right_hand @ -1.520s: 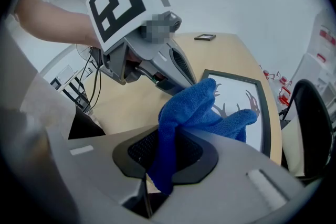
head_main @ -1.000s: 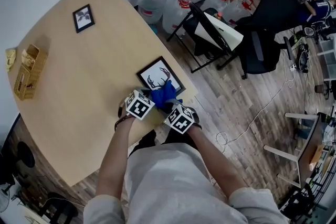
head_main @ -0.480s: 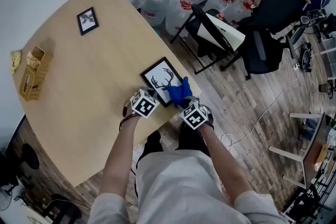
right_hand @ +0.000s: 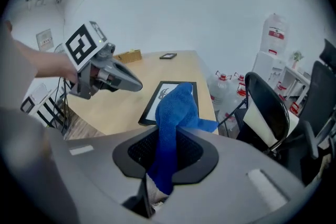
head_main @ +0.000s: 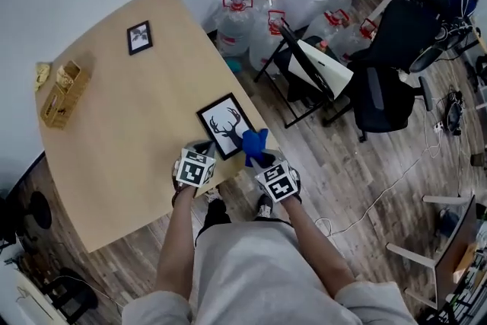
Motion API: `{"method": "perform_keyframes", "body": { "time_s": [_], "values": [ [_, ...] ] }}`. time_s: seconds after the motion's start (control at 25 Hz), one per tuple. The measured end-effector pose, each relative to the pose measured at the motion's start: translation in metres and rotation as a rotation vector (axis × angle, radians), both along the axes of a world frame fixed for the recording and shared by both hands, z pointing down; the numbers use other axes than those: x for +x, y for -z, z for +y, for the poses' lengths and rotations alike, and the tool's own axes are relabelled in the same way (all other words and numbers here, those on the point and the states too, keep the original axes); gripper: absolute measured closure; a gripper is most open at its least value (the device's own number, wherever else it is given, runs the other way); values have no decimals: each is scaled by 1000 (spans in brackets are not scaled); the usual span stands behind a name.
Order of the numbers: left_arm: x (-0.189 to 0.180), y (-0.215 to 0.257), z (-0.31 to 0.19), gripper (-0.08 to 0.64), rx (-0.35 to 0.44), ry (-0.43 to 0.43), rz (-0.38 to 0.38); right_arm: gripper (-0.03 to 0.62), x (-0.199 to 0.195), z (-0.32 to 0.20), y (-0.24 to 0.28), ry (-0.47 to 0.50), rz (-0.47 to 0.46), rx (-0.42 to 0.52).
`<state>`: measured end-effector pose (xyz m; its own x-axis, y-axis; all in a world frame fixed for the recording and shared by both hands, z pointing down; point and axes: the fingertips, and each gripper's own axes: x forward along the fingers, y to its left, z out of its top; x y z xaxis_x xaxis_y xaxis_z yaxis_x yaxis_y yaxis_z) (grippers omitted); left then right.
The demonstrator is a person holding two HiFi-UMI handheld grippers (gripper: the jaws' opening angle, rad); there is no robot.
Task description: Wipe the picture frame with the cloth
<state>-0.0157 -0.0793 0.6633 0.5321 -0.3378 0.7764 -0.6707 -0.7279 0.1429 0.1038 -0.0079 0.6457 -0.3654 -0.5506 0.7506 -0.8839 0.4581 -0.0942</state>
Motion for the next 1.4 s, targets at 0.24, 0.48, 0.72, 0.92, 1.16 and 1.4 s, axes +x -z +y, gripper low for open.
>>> {"method": "perform_keyframes", "body": {
  "time_s": [0.24,0.48,0.72,0.92,1.16,1.4],
  "values": [
    [-3,34,39,508,66,177,52,532,9,16,35,-43,-136,66],
    [18,58,77,508,122,256,95,531,37,49,54,-80,-216,94],
    [25,64,113,508,159,300,89,532,46,76,58,-43,-243,129],
    [17,70,142,508,195,335,66,532,44,95,62,-24,-281,163],
    [10,74,159,508,200,363,83,532,44,107,64,-8,-287,175],
    [17,80,162,508,210,354,96,532,48,119,65,19,-262,182]
  ]
}}
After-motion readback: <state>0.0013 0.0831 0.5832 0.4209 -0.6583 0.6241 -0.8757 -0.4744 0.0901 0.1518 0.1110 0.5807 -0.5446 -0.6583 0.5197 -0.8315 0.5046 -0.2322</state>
